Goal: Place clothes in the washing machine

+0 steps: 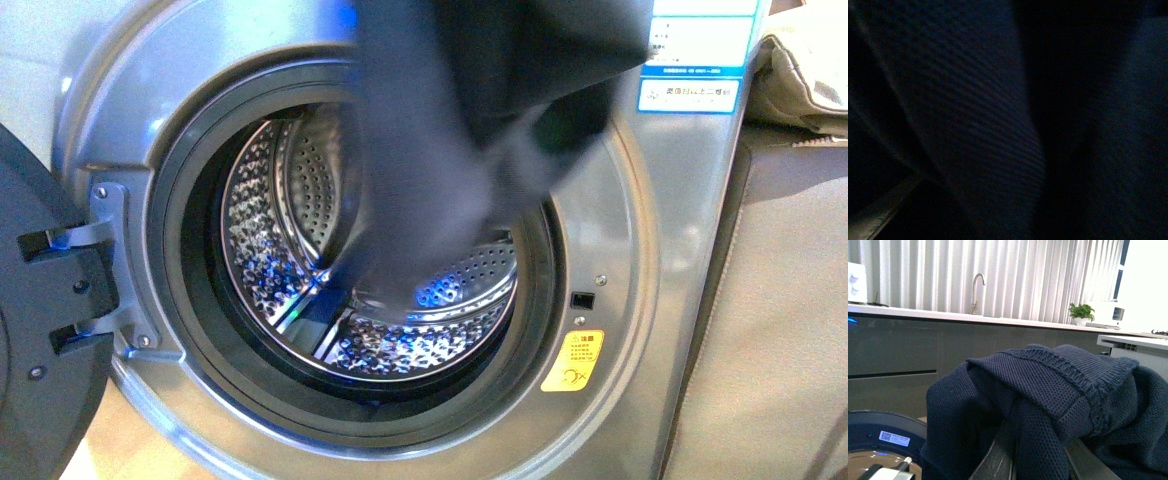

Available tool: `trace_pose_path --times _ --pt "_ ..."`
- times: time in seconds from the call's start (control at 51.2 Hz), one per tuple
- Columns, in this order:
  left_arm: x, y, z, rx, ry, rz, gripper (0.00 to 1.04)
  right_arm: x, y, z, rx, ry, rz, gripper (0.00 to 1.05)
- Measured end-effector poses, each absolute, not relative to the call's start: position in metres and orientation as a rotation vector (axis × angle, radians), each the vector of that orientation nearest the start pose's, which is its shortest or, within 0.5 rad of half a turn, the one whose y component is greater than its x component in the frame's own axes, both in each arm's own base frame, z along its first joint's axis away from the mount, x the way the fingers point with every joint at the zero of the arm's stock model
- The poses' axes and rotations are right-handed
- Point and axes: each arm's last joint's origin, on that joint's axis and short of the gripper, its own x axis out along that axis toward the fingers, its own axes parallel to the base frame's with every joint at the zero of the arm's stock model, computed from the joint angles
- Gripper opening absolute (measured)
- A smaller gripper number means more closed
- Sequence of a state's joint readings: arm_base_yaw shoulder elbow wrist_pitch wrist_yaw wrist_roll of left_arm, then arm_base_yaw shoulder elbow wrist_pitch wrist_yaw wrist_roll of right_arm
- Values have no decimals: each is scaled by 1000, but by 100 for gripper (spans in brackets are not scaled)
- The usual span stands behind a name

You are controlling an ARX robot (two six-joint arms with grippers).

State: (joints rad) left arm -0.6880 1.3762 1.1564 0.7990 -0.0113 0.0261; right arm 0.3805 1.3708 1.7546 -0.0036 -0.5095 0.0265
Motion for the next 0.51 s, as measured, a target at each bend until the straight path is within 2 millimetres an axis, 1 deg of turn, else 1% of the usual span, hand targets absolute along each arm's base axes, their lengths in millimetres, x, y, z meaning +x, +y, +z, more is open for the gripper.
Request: trace_pose_path --times 0.098,0.273,0.332,0.508 --pt "244 -195 423 -157 -543 -520 98 235 109 544 -1 -380 883 9" --pt "254 -197 428 -171 -529 -355 98 235 109 544 -1 -380 882 9" --pt "256 -197 430 -176 -529 -315 98 235 109 544 -1 -380 883 9" --pt "257 -199 437 -198 -538 -284 98 235 109 544 -1 -381 883 9"
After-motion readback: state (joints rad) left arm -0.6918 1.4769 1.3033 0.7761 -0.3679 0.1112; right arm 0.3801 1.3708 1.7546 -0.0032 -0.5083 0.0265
